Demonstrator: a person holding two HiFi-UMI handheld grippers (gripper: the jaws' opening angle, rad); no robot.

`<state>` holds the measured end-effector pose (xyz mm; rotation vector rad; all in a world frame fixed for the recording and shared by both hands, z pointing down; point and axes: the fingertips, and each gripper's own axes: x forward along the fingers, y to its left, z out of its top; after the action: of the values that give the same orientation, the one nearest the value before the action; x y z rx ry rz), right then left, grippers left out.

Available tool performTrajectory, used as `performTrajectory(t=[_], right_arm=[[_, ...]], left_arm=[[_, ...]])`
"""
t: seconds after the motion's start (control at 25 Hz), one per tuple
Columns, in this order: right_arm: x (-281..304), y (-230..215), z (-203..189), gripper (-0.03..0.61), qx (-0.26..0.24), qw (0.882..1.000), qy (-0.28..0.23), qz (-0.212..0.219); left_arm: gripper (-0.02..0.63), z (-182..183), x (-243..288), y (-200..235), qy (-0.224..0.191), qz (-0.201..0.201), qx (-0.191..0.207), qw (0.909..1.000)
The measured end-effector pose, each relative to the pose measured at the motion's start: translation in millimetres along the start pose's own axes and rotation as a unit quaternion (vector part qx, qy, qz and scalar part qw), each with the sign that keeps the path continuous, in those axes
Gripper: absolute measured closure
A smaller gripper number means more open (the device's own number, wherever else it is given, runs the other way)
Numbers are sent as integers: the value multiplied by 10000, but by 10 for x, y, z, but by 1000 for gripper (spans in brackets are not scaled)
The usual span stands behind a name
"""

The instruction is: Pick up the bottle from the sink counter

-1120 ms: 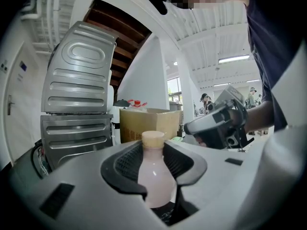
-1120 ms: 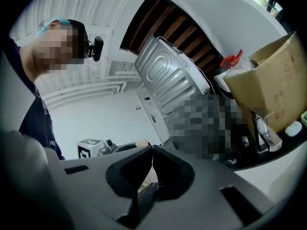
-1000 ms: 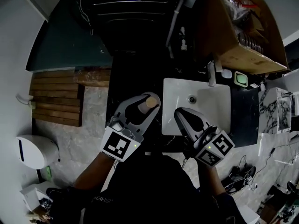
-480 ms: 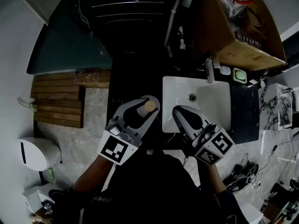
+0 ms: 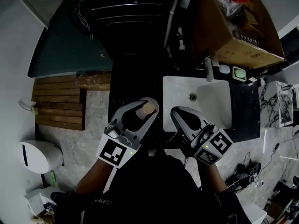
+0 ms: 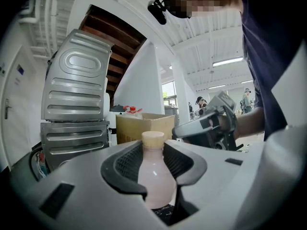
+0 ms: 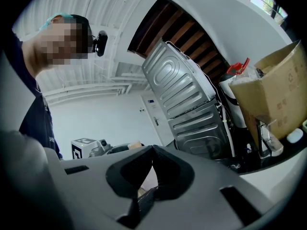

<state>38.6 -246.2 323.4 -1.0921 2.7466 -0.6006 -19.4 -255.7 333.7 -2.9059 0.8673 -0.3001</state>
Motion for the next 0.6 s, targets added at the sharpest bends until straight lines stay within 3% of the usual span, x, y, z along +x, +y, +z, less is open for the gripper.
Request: performTrajectory(t=[0.6], right_arm=[[-51, 116, -89, 554, 10, 10000, 12, -12]], left_arm=[[476, 21, -127, -81, -43, 3, -77, 10000]])
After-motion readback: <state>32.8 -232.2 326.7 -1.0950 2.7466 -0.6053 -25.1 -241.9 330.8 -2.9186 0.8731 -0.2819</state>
